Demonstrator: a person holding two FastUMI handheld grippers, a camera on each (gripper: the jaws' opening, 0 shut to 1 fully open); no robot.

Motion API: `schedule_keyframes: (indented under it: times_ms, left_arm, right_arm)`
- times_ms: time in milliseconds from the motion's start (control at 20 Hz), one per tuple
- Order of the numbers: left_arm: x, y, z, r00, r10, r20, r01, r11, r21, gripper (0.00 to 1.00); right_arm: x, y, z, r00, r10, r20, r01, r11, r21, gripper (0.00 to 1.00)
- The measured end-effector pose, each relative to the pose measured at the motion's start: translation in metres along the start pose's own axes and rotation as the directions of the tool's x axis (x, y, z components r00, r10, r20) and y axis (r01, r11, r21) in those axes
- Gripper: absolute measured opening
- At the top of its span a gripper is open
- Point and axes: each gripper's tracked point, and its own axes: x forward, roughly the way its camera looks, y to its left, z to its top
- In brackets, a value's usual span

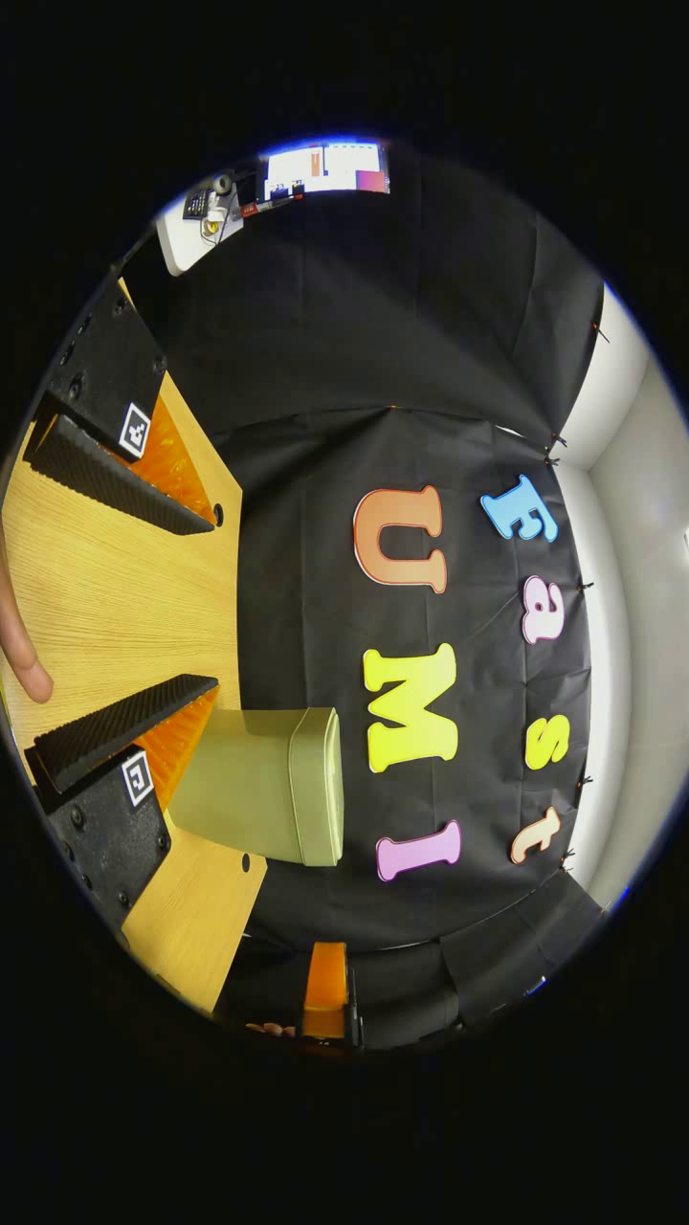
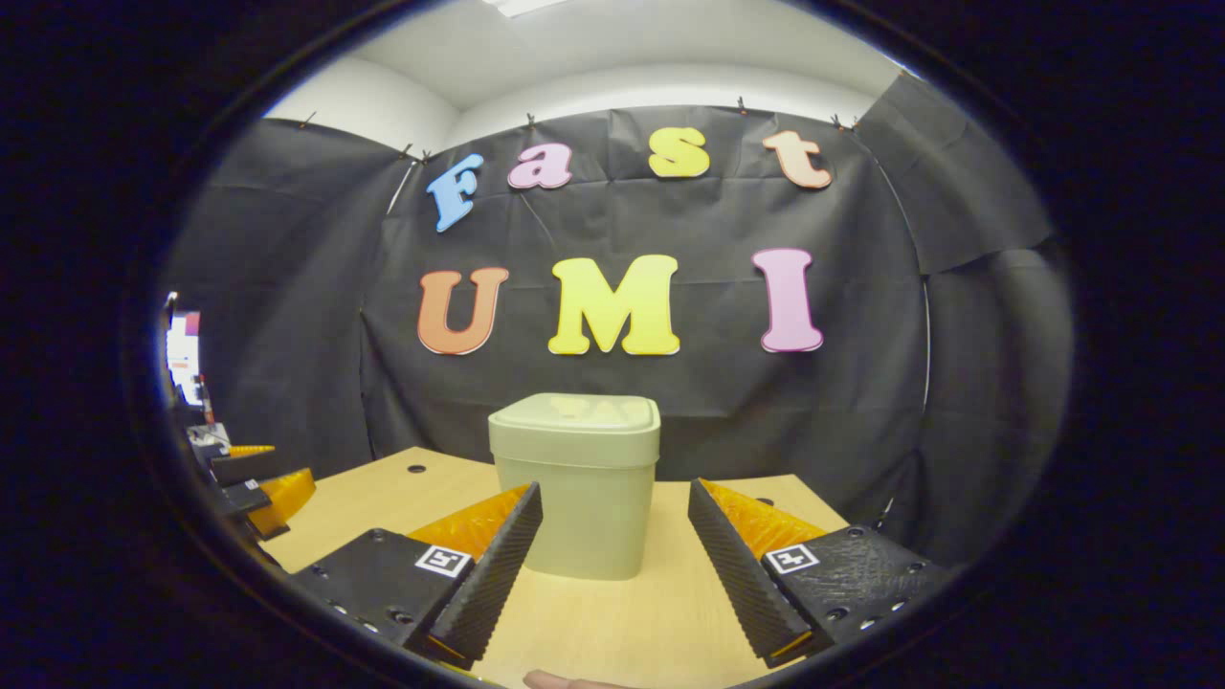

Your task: Press the lid of the desktop garbage bin to open it, pick up the crumpled paper on the desktop and throw it into the bin, then pick up the pop can on the desktop and drop it into the bin, and finally close the garbage bin lid.

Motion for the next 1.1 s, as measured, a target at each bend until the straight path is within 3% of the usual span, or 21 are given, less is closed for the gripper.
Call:
schedule_keyframes:
  times_ms: [150, 250, 550, 900, 1100]
  left_arm:
    - [-0.003, -0.020, 0.000, 1.000, -0.016, -0.005, 0.016, 1.000, 0.011, 0.95]
    - [-0.009, -0.032, 0.001, 0.999, -0.032, -0.013, 0.033, 0.999, 0.026, 0.95]
    - [-0.034, -0.060, 0.016, 0.999, -0.043, 0.010, 0.042, 0.998, 0.040, 0.94]
    - [-0.061, -0.079, 0.029, 0.997, -0.062, 0.053, 0.060, 0.997, 0.051, 0.94]
    - [-0.065, -0.078, 0.031, 0.997, -0.054, 0.055, 0.053, 0.999, 0.004, 0.94]
  right_arm:
    - [-0.026, -0.008, -0.012, 0.999, 0.007, 0.053, -0.006, 1.000, -0.019, 0.98]
    - [-0.038, -0.012, -0.019, 0.997, 0.013, 0.071, -0.012, 1.000, -0.018, 0.95]
    - [-0.059, 0.009, -0.033, 0.991, 0.118, 0.066, -0.120, 0.992, 0.028, 0.95]
    - [-0.054, 0.014, -0.047, 0.994, 0.097, 0.043, -0.096, 0.995, -0.022, 0.97]
    - [-0.054, 0.024, -0.054, 0.994, 0.104, 0.034, -0.102, 0.993, -0.054, 0.98]
